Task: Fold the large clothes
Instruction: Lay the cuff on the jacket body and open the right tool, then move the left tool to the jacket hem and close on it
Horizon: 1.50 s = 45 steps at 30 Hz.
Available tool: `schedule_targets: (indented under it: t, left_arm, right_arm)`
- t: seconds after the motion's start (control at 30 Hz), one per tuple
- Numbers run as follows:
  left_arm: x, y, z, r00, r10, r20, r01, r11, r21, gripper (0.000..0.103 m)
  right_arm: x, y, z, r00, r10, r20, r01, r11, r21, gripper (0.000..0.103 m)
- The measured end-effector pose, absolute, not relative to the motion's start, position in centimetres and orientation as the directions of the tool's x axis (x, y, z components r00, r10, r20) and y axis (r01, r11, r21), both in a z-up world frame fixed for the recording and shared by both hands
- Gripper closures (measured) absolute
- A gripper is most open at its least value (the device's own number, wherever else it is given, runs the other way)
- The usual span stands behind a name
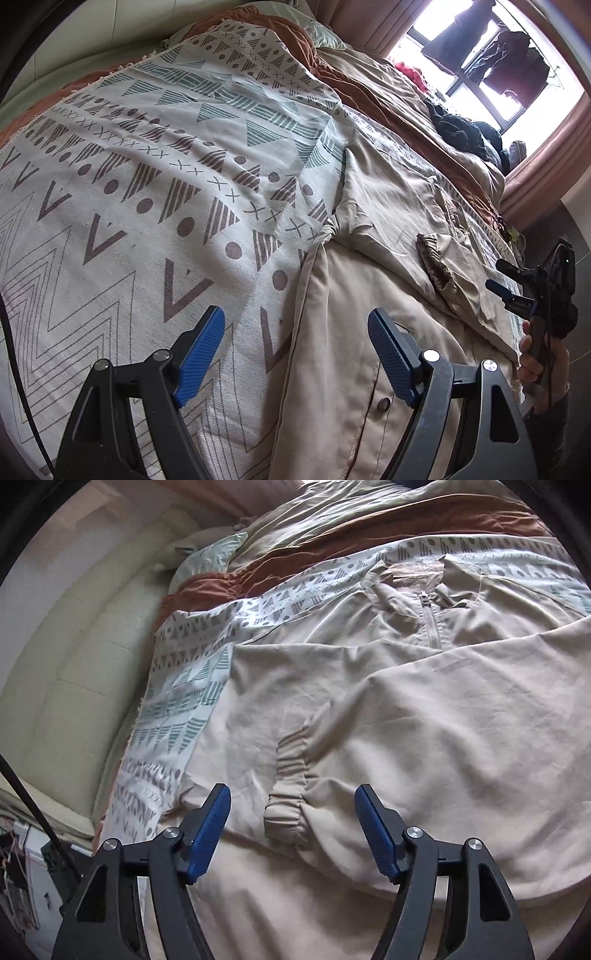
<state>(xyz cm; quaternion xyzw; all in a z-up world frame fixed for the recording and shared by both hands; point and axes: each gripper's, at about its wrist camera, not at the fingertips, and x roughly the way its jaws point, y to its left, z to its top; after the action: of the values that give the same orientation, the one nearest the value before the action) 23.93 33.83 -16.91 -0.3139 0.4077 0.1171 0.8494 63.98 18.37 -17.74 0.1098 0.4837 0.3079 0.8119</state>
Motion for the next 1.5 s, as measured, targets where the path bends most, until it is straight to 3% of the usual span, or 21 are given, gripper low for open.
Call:
schedule_targets:
  t: [0.2,0.67,1.03,1.3,1.4,1.5]
  left_arm:
    - [24.2,33.0,-16.9,0.635,-0.066,-0.77,-0.452,0.776,-0.44,0.022]
    - [20.7,30.0,-16.7,0.627,-0.069,-0.776,-0.428,0.801,-0.418,0.022]
    - [16.1,29.5,-17.9,0.615,-0.08,-0.785,-0.462,0.77,-0.44,0.052]
    - [13.2,28.1,-19.3,0.6,-0.106,-0.793,-0.47,0.756,-0.456,0.056]
    - [12.5,27.7,-20.0,0.589,-0.113,-0.8,-0.482,0.746,-0.46,0.066]
    - [11.9,27.3,-20.1,0.591,-0.106,-0.8,-0.481,0.75,-0.455,0.066]
  right_arm:
    - [63.3,14.2,-18.7,0.351,0.597,-0.721,-0.36,0.797,0.485,0.035]
    - [52.4,-2.1,-16.2,0.498,0.448,-0.742,-0.232,0.894,0.384,0.035]
    - [42.9,-13.6,-14.7,0.603,0.336,-0.723,-0.093,0.93,0.355,0.035]
    - [35.9,-21.1,-15.3,0.646,0.287,-0.708,0.026,0.918,0.396,0.035]
    - [33.6,-23.1,-16.0,0.646,0.286,-0.708,0.056,0.907,0.418,0.035]
    - [32.2,-24.7,-16.3,0.641,0.295,-0.709,0.065,0.899,0.433,0.035]
